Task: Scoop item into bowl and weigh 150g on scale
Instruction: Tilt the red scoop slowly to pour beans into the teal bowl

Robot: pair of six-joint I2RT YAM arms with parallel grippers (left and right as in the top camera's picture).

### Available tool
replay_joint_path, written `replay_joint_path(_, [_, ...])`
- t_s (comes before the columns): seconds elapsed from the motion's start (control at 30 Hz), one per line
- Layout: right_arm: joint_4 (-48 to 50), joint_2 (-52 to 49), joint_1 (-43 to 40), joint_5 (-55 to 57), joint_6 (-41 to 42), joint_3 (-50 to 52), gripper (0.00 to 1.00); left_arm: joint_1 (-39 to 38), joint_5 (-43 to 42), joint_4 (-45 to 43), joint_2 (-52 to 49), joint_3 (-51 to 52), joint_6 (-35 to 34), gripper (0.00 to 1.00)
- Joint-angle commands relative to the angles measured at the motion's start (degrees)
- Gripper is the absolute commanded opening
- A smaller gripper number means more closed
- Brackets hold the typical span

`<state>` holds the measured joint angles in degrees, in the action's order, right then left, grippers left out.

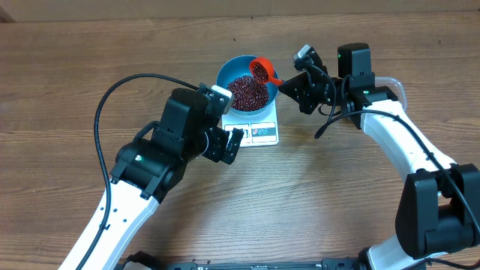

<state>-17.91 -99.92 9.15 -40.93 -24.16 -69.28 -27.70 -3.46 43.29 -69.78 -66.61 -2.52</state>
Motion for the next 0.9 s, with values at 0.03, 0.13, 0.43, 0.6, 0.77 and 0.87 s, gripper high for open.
replay_joint_path(0.03, [0.37, -0.07, 0.44, 0.98, -3.67, 0.33, 0.04, 0.31, -0.46, 0.0, -0.24, 0.57, 1.27, 1.0])
replay_joint_path(0.13, [0.44, -0.07, 0.55, 0.72, -3.82, 0.33, 0.04, 0.31, -0.46, 0.0, -0.24, 0.57, 1.27, 1.0])
replay_joint_path(0.43, [-0.22, -0.07, 1.49, 1.4, -7.43, 0.33, 0.04, 0.31, -0.46, 0.0, -0.24, 0.57, 1.27, 1.0])
replay_joint_path(0.6, [-0.37, -0.07, 1.51, 2.27, -7.43, 0.33, 0.04, 0.31, -0.46, 0.0, -0.24, 0.57, 1.27, 0.99])
replay_joint_path(0.77, [-0.52, -0.07, 1.51, 2.29, -7.41, 0.33, 0.04, 0.31, -0.46, 0.0, -0.24, 0.57, 1.27, 1.0])
replay_joint_path(0.87, [-0.63, -0.07, 1.53, 2.29, -7.41, 0.33, 0.04, 0.31, -0.46, 0.0, -0.24, 0.57, 1.27, 1.0])
